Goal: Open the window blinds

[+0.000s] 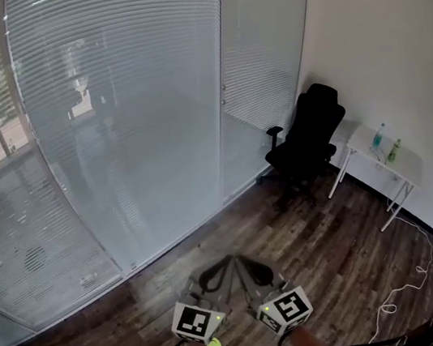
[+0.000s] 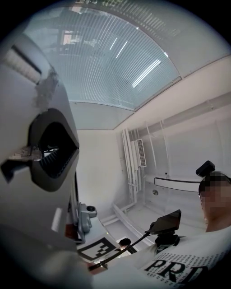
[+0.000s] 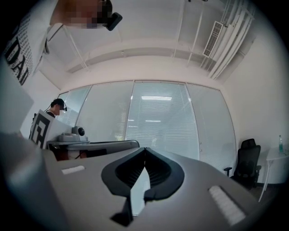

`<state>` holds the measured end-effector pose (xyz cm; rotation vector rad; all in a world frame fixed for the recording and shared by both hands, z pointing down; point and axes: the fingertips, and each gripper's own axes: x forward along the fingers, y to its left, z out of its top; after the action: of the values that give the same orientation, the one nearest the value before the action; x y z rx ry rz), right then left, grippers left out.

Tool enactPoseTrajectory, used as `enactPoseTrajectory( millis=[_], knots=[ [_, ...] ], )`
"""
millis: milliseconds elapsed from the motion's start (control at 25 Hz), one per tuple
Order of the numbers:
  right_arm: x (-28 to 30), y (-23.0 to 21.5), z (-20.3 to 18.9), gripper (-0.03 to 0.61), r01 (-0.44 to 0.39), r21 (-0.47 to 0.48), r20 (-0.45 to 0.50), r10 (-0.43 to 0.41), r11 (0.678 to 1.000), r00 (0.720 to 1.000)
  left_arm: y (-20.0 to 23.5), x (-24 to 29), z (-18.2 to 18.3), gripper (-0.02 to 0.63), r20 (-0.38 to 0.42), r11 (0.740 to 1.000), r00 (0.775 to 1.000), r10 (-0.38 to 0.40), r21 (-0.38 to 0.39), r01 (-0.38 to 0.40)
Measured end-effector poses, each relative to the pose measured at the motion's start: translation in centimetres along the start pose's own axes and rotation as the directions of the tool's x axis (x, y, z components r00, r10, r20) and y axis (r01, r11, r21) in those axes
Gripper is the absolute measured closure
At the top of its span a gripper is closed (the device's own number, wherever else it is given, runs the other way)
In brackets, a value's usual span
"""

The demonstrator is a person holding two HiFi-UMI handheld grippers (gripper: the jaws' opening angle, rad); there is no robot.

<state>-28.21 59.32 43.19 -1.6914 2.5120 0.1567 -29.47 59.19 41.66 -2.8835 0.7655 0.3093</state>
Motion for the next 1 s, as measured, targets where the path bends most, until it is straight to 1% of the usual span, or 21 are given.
enactPoseTrajectory(
  millis=[80, 200, 320, 400, 600, 640, 800, 920, 1000],
  knots=[
    [1.7, -0.4, 0.0, 0.571, 0.0, 0.008, -0.001, 0.0, 1.0, 1.0, 1.6, 0.7, -0.3, 0.621, -0.012, 1.0, 1.0, -0.009, 0.008, 0.01],
    [4.6, -1.2, -0.1, 0.571, 0.001, 0.0, -0.004, -0.001, 1.0, 1.0, 4.4, 2.0, -0.4, 0.621, -0.007, 1.0, 1.0, -0.01, -0.002, 0.01],
    [7.0, -2.1, -0.5, 0.57, 0.004, -0.007, -0.003, -0.005, 1.0, 1.0, 6.8, 3.1, -1.4, 0.621, -0.028, 1.0, 0.999, -0.025, 0.012, 0.025],
    [8.3, -2.6, -0.8, 0.569, 0.011, -0.007, 0.003, -0.011, 1.0, 1.0, 8.0, 3.7, -1.6, 0.621, -0.022, 1.0, 0.999, -0.03, 0.009, 0.03],
    [11.2, -3.4, -1.6, 0.569, 0.026, -0.042, 0.013, -0.026, 0.999, 1.0, 10.9, 4.8, -3.2, 0.621, -0.039, 0.997, 0.998, -0.053, 0.059, 0.055],
    [11.6, -3.7, -1.9, 0.569, 0.029, -0.043, 0.012, -0.029, 0.999, 1.0, 11.3, 5.1, -3.5, 0.621, -0.038, 0.997, 0.998, -0.053, 0.059, 0.055],
    [13.2, -4.6, -3.1, 0.569, 0.031, -0.04, 0.003, -0.031, 0.999, 1.0, 12.7, 6.3, -3.6, 0.621, 0.003, 0.999, 0.999, -0.035, -0.004, 0.035],
    [14.6, -5.8, -3.8, 0.569, 0.026, -0.04, -0.001, -0.026, 0.999, 1.0, 14.1, 7.4, -5.0, 0.621, -0.022, 0.999, 0.999, -0.035, -0.011, 0.035],
    [15.4, -6.8, -4.1, 0.569, 0.023, -0.044, -0.012, -0.023, 0.999, 1.0, 14.8, 8.5, -5.4, 0.621, -0.023, 0.999, 0.999, -0.03, -0.014, 0.029]
  ],
)
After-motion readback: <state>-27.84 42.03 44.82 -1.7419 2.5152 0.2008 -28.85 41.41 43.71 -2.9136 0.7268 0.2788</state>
